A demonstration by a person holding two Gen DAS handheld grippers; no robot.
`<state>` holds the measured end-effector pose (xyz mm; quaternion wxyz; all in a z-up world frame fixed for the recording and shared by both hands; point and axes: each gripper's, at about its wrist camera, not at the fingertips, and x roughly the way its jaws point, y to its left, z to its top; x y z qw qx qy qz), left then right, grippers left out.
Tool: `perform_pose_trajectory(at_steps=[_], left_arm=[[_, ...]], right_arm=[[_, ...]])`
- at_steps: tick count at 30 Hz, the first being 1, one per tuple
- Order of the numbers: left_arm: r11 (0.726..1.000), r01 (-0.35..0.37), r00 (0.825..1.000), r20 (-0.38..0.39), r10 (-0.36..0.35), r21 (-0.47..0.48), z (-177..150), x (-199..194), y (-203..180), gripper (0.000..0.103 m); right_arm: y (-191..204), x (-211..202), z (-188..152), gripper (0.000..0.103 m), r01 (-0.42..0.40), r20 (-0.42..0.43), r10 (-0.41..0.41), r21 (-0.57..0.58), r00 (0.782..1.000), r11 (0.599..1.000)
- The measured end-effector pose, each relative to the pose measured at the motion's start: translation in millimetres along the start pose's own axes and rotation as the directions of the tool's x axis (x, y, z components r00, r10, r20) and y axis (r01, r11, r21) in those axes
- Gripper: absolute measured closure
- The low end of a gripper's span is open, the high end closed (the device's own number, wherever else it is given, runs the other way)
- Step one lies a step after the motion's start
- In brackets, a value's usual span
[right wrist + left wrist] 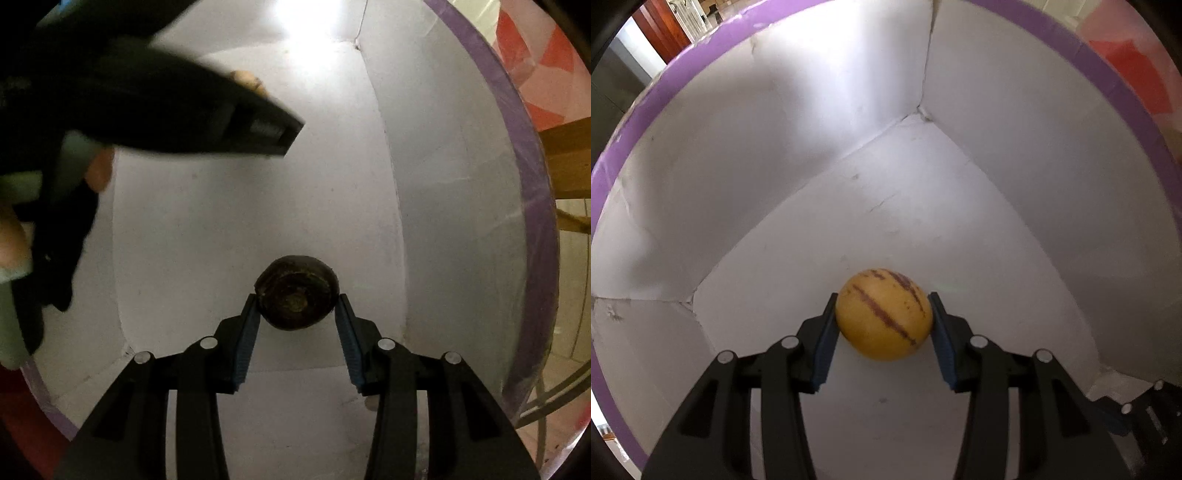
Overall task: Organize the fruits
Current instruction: 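Carry both fruits into the white box and open both tools to release, then move both tools back over the fruit cluster on the table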
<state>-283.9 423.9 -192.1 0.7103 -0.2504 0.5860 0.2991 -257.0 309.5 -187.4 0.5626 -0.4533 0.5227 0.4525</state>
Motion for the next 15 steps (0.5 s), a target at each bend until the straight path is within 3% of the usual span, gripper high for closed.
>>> perform_pose_trajectory(at_steps=[2, 4, 6, 8, 10, 12, 13, 14, 15], left_arm=[[1.000, -0.005, 1.000, 0.011, 0.005, 0.000, 2, -4, 1, 0.051], [1.000, -0.004, 1.000, 0.023, 0.004, -0.009, 2, -9, 2, 0.027], [0.999, 0.014, 0.999, 0.036, -0.013, -0.030, 3, -16, 6, 0.024], [0.998, 0.028, 0.997, 0.067, -0.024, -0.053, 7, -30, 8, 0.024], [0.995, 0.005, 0.986, 0.169, 0.012, -0.098, 11, -62, 14, 0.024], [0.990, -0.003, 0.946, 0.322, 0.047, -0.138, 11, -105, 19, 0.024], [0.985, -0.004, 0.888, 0.452, 0.082, -0.170, 10, -143, 23, 0.021], [0.983, 0.004, 0.843, 0.529, 0.095, -0.183, 8, -166, 24, 0.017], [0.983, 0.013, 0.806, 0.583, 0.099, -0.185, 8, -183, 21, 0.007]], right_arm=[[7, -2, 1, 0.056, 0.006, 0.016, -0.006, 0.004, 1.000, 1.000], [18, -8, -11, 0.035, 0.000, 0.028, -0.001, 0.010, 1.000, 1.000], [24, -18, -13, 0.027, 0.013, 0.066, -0.013, -0.002, 0.998, 1.000], [33, -34, -16, 0.027, 0.041, 0.105, -0.038, -0.024, 0.994, 0.999], [43, -60, -22, 0.027, 0.023, 0.176, -0.016, -0.042, 0.984, 0.999], [51, -100, -34, 0.027, -0.016, 0.288, 0.036, -0.071, 0.957, 0.997], [54, -125, -43, 0.027, -0.021, 0.359, 0.051, -0.085, 0.932, 0.996], [57, -142, -48, 0.026, -0.018, 0.410, 0.054, -0.092, 0.911, 0.996], [55, -161, -56, 0.025, -0.010, 0.459, 0.054, -0.097, 0.887, 0.995]])
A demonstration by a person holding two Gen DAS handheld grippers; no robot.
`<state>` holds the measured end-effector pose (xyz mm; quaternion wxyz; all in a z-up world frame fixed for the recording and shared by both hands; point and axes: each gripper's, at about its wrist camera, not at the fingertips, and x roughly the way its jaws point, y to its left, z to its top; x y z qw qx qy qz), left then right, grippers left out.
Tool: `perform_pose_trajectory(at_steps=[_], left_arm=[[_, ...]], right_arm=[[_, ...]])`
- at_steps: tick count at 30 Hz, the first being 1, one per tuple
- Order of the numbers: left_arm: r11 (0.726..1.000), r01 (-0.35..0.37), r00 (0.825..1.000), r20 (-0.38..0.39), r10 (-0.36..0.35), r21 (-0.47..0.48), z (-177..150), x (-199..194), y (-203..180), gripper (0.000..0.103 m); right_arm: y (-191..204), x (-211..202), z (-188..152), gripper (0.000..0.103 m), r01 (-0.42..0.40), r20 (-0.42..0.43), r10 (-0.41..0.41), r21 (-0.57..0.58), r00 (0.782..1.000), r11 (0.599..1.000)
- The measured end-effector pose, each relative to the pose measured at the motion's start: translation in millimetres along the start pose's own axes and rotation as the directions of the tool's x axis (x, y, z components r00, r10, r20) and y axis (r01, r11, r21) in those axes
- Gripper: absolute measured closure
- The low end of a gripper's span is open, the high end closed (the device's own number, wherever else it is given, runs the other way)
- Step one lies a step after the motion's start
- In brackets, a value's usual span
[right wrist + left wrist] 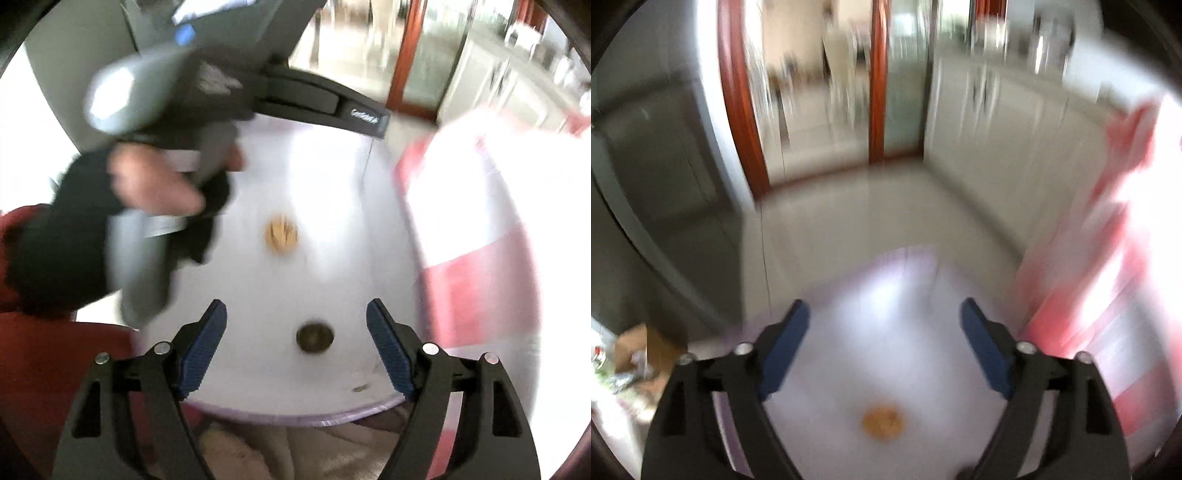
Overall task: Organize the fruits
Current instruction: 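Move both tools back over the fruit cluster on the table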
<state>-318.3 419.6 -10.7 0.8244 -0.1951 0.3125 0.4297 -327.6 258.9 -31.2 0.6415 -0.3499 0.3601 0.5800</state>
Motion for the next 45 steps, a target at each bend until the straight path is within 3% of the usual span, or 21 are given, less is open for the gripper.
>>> perform_pose_trajectory(at_steps=[2, 3, 6, 9, 13, 15, 16, 18, 20, 22, 23, 27, 28, 33, 35, 37, 39, 40, 42, 43, 45], left_arm=[[0.999, 0.041, 0.984, 0.174, -0.042, 0.012, 19, -47, -13, 0.001], [0.996, 0.070, 0.963, 0.257, -0.082, 0.057, 28, -73, -25, 0.001], [0.966, 0.114, 0.914, 0.357, -0.194, 0.233, 29, -127, -82, 0.001], [0.910, 0.183, 0.892, 0.327, -0.313, 0.372, 24, -140, -151, 0.001], [0.791, 0.324, 0.857, 0.194, -0.478, 0.518, -10, -174, -231, 0.001], [0.733, 0.369, 0.837, 0.138, -0.529, 0.571, -26, -182, -261, 0.001], [0.688, 0.394, 0.821, 0.103, -0.561, 0.609, -39, -186, -287, 0.001], [0.608, 0.421, 0.800, 0.039, -0.598, 0.673, -56, -191, -333, 0.001], [0.543, 0.460, 0.782, -0.031, -0.623, 0.702, -77, -179, -355, 0.001], [0.499, 0.522, 0.768, -0.128, -0.627, 0.692, -83, -169, -399, 0.001], [0.499, 0.548, 0.766, -0.163, -0.622, 0.671, -85, -163, -422, 0.001], [0.524, 0.661, 0.735, -0.324, -0.596, 0.536, -85, -133, -497, 0.001], [0.534, 0.679, 0.726, -0.350, -0.592, 0.504, -90, -126, -523, 0.001], [0.540, 0.711, 0.698, -0.357, -0.621, 0.451, -103, -110, -592, 0.001], [0.529, 0.725, 0.683, -0.360, -0.636, 0.441, -108, -109, -610, 0.001], [0.505, 0.753, 0.650, -0.357, -0.671, 0.422, -104, -111, -620, 0.001], [0.497, 0.754, 0.646, -0.349, -0.679, 0.430, -102, -110, -629, 0.001], [0.481, 0.763, 0.635, -0.359, -0.684, 0.431, -101, -107, -635, 0.001], [0.471, 0.779, 0.620, -0.390, -0.681, 0.415, -100, -101, -639, 0.001], [0.465, 0.798, 0.599, -0.409, -0.689, 0.385, -98, -98, -637, 0.001], [0.449, 0.825, 0.561, -0.410, -0.719, 0.342, -95, -96, -627, 0.001]], right_arm=[[1, -49, -8, 0.022, 0.021, 0.133, -0.021, 0.000, 0.991, 1.000], [-2, -70, -13, 0.018, 0.036, 0.192, -0.037, 0.010, 0.981, 0.999], [-21, -128, -40, 0.016, 0.092, 0.354, -0.120, 0.095, 0.927, 0.991], [-85, -178, -78, 0.016, 0.173, 0.407, -0.262, 0.244, 0.875, 0.954], [-133, -215, -138, 0.016, 0.191, 0.398, -0.411, 0.487, 0.820, 0.852], [-158, -233, -185, 0.016, 0.194, 0.373, -0.486, 0.600, 0.790, 0.776], [-174, -235, -206, 0.016, 0.207, 0.348, -0.527, 0.648, 0.775, 0.733], [-199, -244, -236, 0.016, 0.229, 0.267, -0.606, 0.754, 0.749, 0.616], [-229, -259, -274, 0.016, 0.238, 0.183, -0.672, 0.841, 0.718, 0.485], [-258, -260, -299, 0.015, 0.222, 0.104, -0.699, 0.906, 0.707, 0.360], [-269, -263, -316, 0.015, 0.203, 0.070, -0.701, 0.933, 0.710, 0.299], [-288, -254, -349, 0.015, 0.200, -0.017, -0.703, 0.963, 0.711, 0.179], [-293, -254, -354, 0.015, 0.172, -0.013, -0.685, 0.971, 0.729, 0.165], [-304, -258, -369, 0.015, 0.089, 0.014, -0.697, 0.990, 0.717, 0.111], [-298, -258, -372, 0.015, 0.085, 0.012, -0.700, 0.991, 0.714, 0.103], [-307, -253, -370, 0.015, 0.097, -0.011, -0.669, 0.991, 0.743, 0.092], [-315, -251, -364, 0.015, 0.089, -0.003, -0.645, 0.991, 0.765, 0.100], [-320, -256, -361, 0.015, 0.091, -0.003, -0.644, 0.990, 0.765, 0.104], [-338, -272, -354, 0.015, 0.133, -0.039, -0.688, 0.988, 0.725, 0.085], [-353, -282, -354, 0.015, 0.167, -0.073, -0.718, 0.984, 0.692, 0.061], [-381, -290, -362, 0.015, 0.223, -0.154, -0.741, 0.975, 0.653, -0.006]])
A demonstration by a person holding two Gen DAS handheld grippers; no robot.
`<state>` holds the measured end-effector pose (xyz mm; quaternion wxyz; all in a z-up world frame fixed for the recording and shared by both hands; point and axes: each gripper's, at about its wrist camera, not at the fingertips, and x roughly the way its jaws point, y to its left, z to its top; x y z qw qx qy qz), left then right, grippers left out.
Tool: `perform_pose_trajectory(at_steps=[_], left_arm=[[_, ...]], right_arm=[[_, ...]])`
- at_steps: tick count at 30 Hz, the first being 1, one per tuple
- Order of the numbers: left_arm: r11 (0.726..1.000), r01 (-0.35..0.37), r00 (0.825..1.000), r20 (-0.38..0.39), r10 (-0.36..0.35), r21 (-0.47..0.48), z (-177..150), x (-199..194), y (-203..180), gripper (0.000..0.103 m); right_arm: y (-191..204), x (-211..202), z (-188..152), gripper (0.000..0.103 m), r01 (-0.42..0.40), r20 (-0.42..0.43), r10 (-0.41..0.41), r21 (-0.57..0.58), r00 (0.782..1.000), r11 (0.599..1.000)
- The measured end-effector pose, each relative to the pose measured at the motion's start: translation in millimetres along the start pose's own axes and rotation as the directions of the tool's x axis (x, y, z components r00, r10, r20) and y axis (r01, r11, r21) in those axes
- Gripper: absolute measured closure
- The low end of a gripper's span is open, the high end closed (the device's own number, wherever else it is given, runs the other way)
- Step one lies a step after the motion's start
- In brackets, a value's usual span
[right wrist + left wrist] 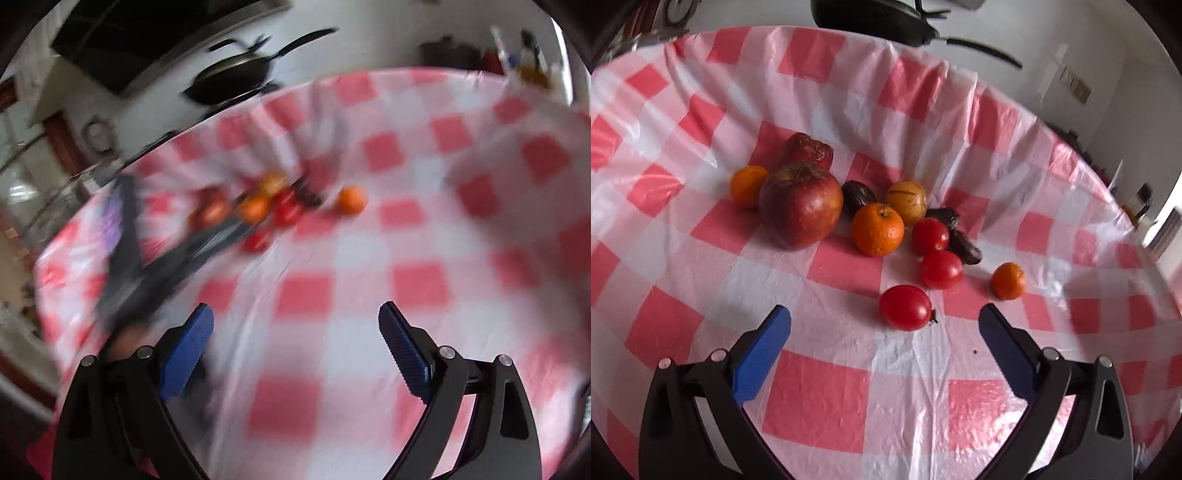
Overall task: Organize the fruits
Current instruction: 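Move both tools back over the fruit cluster on the table, then grasp the orange with the right tool while the left tool grasps a red tomato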
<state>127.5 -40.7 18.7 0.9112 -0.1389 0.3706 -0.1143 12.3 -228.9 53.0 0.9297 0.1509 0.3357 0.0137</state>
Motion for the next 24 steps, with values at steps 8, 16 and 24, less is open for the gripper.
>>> perform_pose_trajectory(at_steps=[8, 16, 24], left_arm=[[1.000, 0.028, 0.998, -0.058, -0.028, -0.011, 1, 3, 3, 0.001], [1.000, 0.007, 0.992, -0.124, -0.010, -0.030, 1, 14, 13, 0.002], [0.999, 0.012, 0.992, -0.127, -0.015, -0.030, 1, 14, 15, 0.002]], right_arm=[[-44, 90, 34, 0.015, 0.039, -0.082, -0.039, 0.008, 0.996, 0.999], [-45, 147, 66, 0.020, 0.067, -0.138, -0.072, -0.039, 0.988, 0.997], [-24, 182, 81, 0.048, 0.139, -0.161, -0.165, -0.159, 0.973, 0.977]])
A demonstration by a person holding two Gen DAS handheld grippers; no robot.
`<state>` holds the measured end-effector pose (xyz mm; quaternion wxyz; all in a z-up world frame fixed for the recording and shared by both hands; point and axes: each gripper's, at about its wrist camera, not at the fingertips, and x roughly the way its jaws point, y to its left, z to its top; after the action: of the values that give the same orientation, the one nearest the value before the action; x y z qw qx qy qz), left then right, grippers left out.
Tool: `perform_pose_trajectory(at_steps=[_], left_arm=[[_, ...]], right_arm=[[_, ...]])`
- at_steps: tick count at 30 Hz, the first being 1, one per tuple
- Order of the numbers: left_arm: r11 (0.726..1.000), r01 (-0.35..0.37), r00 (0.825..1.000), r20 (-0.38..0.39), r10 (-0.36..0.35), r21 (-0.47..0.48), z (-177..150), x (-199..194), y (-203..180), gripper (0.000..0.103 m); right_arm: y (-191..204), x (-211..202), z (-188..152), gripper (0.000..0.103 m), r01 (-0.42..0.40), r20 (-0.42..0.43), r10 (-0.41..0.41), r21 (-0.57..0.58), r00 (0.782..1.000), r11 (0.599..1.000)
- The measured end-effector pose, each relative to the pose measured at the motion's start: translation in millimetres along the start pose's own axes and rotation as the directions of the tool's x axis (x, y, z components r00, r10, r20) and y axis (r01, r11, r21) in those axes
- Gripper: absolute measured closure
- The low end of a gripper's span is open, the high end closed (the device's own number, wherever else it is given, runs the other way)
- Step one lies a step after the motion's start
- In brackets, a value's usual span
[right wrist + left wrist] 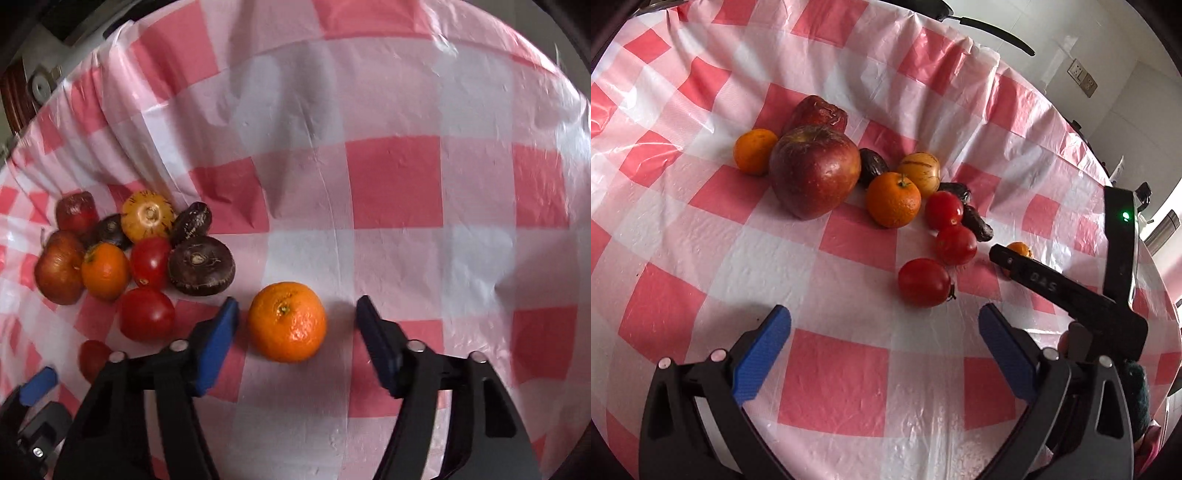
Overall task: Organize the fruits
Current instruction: 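Grasp the orange with the right tool while the left tool grasps a red tomato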
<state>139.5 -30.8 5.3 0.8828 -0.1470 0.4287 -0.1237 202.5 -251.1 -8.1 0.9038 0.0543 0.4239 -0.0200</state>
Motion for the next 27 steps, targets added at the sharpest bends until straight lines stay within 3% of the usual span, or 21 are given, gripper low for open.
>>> perform_pose_trajectory(at_steps=[1, 3, 7, 10, 14, 18, 21, 23, 25, 27], left_arm=[[1.000, 0.001, 1.000, 0.001, -0.001, -0.004, 0, 0, 1, 0.002], [1.000, 0.003, 1.000, 0.003, -0.003, -0.004, 0, 0, 1, 0.002], [0.999, -0.020, 1.000, 0.008, 0.020, 0.041, -1, 1, -8, 0.002], [0.995, -0.055, 0.998, 0.024, 0.053, 0.077, -1, 2, -18, 0.001], [0.989, -0.093, 0.995, 0.029, 0.090, 0.114, 8, 15, -31, 0.005], [0.971, -0.150, 0.988, -0.008, 0.154, 0.186, 15, 38, -48, 0.030], [0.957, -0.184, 0.981, -0.013, 0.191, 0.224, 14, 42, -55, 0.033], [0.949, -0.219, 0.974, -0.003, 0.226, 0.228, 13, 42, -56, 0.045], [0.944, -0.232, 0.971, 0.002, 0.238, 0.233, 13, 41, -56, 0.066], [0.948, -0.223, 0.973, 0.003, 0.229, 0.229, 13, 40, -55, 0.066]], right_arm=[[1, -1, 0, 0.059, 0.001, 0.004, -0.001, -0.006, 1.000, 1.000], [1, -2, -2, 0.064, -0.031, 0.010, 0.031, 0.000, 0.999, 1.000], [-9, -4, -3, 0.064, -0.087, 0.019, 0.086, 0.049, 0.996, 0.995], [-32, -3, -5, 0.065, -0.196, 0.048, 0.190, 0.157, 0.981, 0.968], [-40, 0, -5, 0.065, -0.229, 0.058, 0.222, 0.190, 0.973, 0.955], [-36, -5, -12, 0.065, -0.239, 0.060, 0.232, 0.199, 0.971, 0.950], [-44, -6, -11, 0.064, -0.235, 0.057, 0.229, 0.197, 0.972, 0.952], [-40, -1, -2, 0.064, -0.234, 0.055, 0.227, 0.198, 0.972, 0.952], [-39, 0, -1, 0.064, -0.232, 0.055, 0.225, 0.197, 0.973, 0.953], [-39, -1, -1, 0.064, -0.231, 0.055, 0.225, 0.198, 0.973, 0.953]])
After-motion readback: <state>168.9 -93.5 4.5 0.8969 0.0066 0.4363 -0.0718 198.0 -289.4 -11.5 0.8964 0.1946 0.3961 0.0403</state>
